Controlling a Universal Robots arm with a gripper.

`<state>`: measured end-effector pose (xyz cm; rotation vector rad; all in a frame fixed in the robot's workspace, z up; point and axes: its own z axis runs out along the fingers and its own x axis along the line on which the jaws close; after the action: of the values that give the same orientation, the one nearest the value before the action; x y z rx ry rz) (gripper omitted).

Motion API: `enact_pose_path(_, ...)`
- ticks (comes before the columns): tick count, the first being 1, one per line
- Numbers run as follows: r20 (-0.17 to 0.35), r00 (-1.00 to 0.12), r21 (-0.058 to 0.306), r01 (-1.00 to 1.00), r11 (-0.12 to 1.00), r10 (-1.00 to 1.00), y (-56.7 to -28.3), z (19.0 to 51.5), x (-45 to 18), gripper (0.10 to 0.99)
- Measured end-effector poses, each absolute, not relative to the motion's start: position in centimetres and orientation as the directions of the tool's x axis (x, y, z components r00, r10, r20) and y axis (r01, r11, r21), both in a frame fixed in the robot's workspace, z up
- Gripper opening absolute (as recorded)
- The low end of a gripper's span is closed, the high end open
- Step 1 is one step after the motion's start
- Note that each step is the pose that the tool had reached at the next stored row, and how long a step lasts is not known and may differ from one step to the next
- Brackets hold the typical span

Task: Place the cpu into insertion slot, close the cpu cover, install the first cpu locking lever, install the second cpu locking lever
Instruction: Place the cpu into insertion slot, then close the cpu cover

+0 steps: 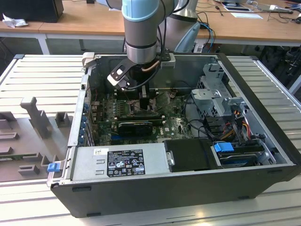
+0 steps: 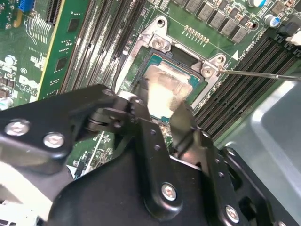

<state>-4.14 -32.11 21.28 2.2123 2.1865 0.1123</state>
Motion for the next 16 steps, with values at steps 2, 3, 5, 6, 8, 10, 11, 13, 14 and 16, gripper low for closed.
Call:
enact_pose_path(2, 0.031, 0.011, 0.071, 0.997, -0.013, 0.999, -32.1, 21.4, -4.1, 0.337)
enact_pose_path(3, 0.031, 0.011, 0.071, 0.997, -0.013, 0.999, -32.1, 21.4, -4.1, 0.278)
enact_pose_path(5, 0.03, 0.011, 0.071, 0.997, -0.013, 0.999, -32.1, 21.4, -4.1, 0.216)
enact_pose_path(6, 0.03, 0.011, 0.071, 0.997, -0.013, 0.999, -32.1, 21.5, -4.1, 0.157)
enact_pose_path(8, 0.03, 0.011, 0.071, 0.997, -0.013, 0.999, -32.1, 21.7, -4.1, 0.106)
enact_pose_path(10, 0.03, 0.011, 0.071, 0.997, -0.013, 0.999, -32.1, 22.0, -4.1, 0.106)
enact_pose_path(11, 0.03, 0.011, 0.071, 0.997, -0.013, 0.999, -32.1, 22.1, -4.1, 0.106)
enact_pose_path(13, 0.03, 0.011, 0.071, 0.997, -0.013, 0.999, -32.1, 22.3, -4.1, 0.106)
enact_pose_path(14, 0.03, 0.011, 0.071, 0.997, -0.013, 0.999, -32.1, 22.4, -4.1, 0.106)
enact_pose_path(16, 0.031, 0.011, 0.071, 0.997, -0.013, 0.999, -32.1, 22.5, -4.1, 0.106)
